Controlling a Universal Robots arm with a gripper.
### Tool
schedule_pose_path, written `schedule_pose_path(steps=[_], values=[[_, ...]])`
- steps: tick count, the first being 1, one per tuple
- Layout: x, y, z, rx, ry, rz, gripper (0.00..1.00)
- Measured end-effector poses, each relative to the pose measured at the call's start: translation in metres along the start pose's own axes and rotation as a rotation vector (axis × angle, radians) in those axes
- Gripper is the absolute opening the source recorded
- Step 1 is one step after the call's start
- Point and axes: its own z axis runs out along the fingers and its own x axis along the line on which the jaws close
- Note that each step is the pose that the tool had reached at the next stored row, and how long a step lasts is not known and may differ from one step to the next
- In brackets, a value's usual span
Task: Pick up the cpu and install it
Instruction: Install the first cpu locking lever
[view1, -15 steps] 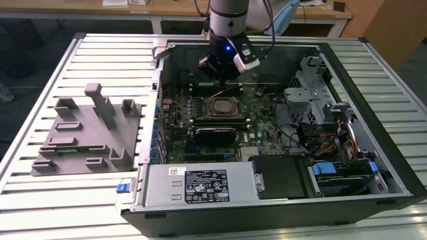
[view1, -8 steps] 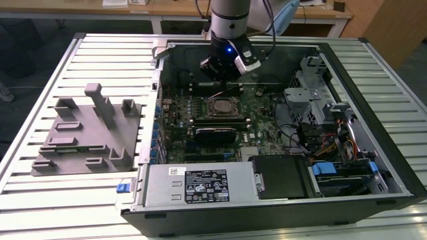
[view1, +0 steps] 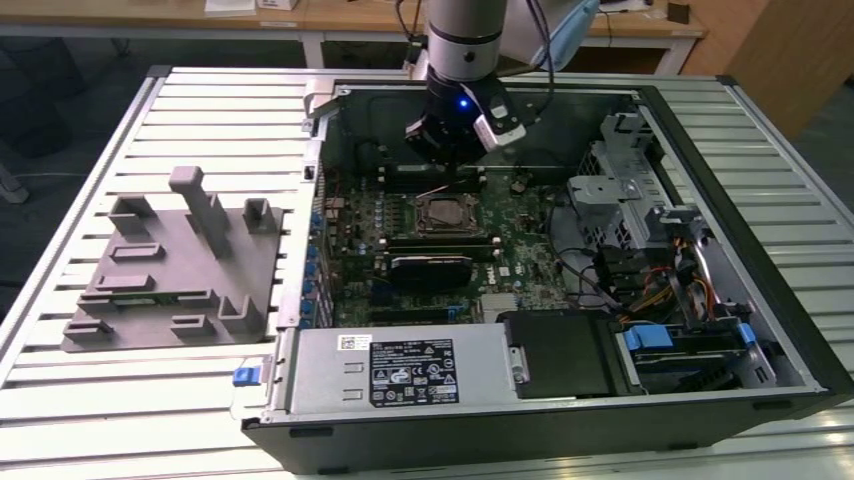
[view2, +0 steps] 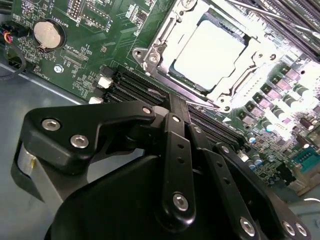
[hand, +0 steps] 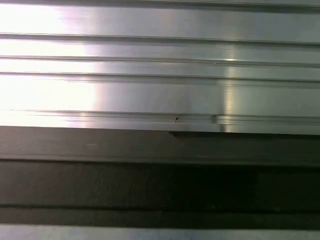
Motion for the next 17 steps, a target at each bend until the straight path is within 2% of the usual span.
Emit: schedule_pose_path(steps=[12, 17], values=[[-0.0045, -0.0003, 0.015, 0.0001, 0.0, 0.0, 0.11], [-0.0062, -0.0003, 0.0171, 0.0003, 0.0001, 0.0, 0.11]])
